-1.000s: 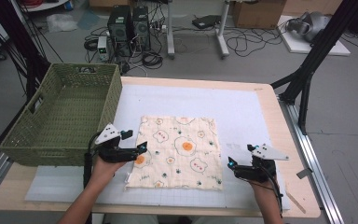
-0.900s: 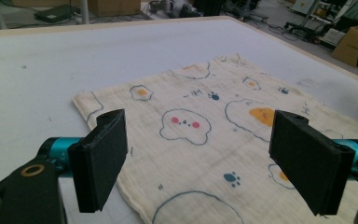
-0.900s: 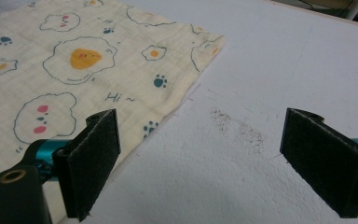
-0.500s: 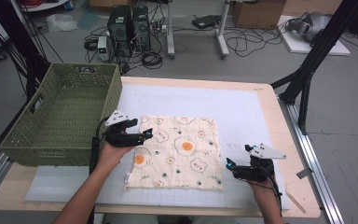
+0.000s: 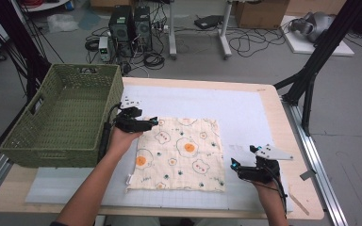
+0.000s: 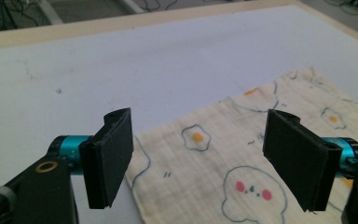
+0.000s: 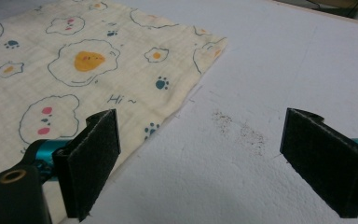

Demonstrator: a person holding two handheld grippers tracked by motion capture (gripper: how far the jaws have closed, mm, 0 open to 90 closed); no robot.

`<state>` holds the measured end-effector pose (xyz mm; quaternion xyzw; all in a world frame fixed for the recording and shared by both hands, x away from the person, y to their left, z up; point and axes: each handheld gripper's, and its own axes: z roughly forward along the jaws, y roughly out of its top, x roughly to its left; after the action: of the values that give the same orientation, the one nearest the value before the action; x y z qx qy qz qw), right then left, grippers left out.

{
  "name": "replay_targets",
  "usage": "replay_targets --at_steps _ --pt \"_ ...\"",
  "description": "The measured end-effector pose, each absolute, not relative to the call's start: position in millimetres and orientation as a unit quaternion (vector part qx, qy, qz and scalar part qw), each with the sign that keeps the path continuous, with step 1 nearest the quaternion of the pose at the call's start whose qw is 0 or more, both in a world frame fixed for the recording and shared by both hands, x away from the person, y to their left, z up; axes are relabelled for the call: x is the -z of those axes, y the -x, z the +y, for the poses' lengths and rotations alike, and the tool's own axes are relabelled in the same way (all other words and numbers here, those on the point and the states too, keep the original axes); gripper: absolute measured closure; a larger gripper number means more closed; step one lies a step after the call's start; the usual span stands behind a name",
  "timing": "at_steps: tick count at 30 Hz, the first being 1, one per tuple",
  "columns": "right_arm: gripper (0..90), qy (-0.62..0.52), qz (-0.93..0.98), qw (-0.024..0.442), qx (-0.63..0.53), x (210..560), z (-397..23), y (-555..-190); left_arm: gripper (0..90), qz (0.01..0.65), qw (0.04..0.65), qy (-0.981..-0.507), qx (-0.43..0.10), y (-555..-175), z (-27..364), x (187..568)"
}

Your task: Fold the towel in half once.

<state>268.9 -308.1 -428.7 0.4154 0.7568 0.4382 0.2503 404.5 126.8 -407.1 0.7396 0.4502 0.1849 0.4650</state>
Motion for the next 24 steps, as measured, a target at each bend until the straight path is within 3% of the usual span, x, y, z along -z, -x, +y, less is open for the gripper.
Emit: replay_targets --at_steps 9,16,24 --pt "11.3 -0.414 0.759 0.246 -0.438 430.0 -307.1 -270.2 39.8 0.471 0.418 -0.749 -0.205 -420.7 128.2 430.0" --pt "11.3 -0.417 0.759 0.245 -0.437 431.0 -308.6 -270.8 44.3 0.469 0.373 -0.771 -0.217 -426.9 122.5 446.4" --pt "11.3 -0.419 0.759 0.243 -0.435 431.7 -309.1 -270.8 52.7 0.461 0.377 -0.776 -0.21 -426.6 121.9 448.7"
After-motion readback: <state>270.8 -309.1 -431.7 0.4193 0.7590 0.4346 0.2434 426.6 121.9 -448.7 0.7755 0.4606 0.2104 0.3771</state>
